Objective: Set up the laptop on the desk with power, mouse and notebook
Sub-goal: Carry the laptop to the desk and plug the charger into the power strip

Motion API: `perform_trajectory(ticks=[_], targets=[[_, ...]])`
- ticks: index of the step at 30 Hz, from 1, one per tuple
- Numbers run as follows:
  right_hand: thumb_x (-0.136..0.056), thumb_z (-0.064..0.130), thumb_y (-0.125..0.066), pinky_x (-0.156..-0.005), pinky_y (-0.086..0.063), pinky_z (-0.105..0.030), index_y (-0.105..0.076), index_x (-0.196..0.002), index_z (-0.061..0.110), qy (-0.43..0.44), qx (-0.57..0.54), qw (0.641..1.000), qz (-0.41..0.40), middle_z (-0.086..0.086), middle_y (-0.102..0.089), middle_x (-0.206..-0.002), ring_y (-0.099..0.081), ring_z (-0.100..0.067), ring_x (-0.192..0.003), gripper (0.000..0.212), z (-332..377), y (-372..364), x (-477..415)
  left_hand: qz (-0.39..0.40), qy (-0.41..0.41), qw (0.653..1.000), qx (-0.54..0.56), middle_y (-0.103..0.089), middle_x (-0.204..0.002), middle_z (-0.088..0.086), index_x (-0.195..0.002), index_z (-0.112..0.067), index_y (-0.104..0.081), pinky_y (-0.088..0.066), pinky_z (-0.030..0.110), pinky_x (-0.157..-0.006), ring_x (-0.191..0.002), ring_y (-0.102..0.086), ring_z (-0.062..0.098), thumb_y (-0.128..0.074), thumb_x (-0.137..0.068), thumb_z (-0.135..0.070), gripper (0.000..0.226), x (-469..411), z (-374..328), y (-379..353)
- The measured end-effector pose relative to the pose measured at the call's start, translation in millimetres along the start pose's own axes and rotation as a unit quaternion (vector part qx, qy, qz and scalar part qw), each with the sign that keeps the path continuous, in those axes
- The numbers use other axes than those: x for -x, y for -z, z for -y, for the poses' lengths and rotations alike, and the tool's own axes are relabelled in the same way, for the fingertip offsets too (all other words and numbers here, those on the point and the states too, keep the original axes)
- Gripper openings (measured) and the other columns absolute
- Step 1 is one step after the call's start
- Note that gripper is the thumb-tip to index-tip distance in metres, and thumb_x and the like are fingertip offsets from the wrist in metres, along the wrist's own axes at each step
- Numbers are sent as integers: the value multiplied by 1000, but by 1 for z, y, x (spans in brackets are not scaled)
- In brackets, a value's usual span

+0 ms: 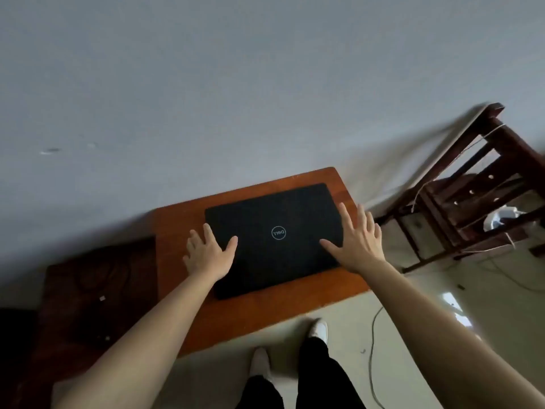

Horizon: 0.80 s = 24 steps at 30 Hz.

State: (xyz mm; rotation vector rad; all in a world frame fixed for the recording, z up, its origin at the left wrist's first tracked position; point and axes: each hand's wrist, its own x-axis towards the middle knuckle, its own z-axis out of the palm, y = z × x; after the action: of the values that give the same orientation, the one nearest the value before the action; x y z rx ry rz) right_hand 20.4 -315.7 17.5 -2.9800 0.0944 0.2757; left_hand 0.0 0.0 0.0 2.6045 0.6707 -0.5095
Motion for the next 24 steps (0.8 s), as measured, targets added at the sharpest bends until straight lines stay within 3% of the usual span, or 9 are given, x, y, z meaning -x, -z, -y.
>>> perform_trajectory(ticks=[5,11,18,24], targets=[[-82,78,-53,-120,-16,-56,15,-155,34,-55,-56,992,99,-14,-4,-167,-8,-39,-152,109,-8,-26,-43,22,114,991,63,-10,-164,17,-158,-17,-1,-24,58,-116,-149,-15,39,-43,-85,-77,103,-18,-2,-26],[-77,79,-57,-105,-41,-53,3,-158,27,-107,-132,973,156,-13,-32,-156,-34,-38,-140,114,-16,-49,-86,-20,264,950,163,-34,-150,19,-148,-10,-31,-37,57,-108,-136,-36,38,-51,-83,-75,94,-36,-27,-51],[-75,79,-60,-103,-42,-50,-29,-150,18,-193,-233,943,139,-15,-40,-144,-39,-35,-132,102,-16,-70,-105,-69,329,920,201,-36,-150,18,-146,-17,-35,-35,59,-108,-137,-34,39,-50,-81,-77,90,-46,-26,-69],[-71,72,-72,-102,-48,-51,-35,-145,22,-207,-263,926,173,-12,-48,-139,-47,-34,-128,97,-28,-64,-118,-32,352,907,230,-37,-150,15,-147,-20,-30,-39,57,-106,-134,-38,39,-55,-77,-79,95,-50,-26,-67]])
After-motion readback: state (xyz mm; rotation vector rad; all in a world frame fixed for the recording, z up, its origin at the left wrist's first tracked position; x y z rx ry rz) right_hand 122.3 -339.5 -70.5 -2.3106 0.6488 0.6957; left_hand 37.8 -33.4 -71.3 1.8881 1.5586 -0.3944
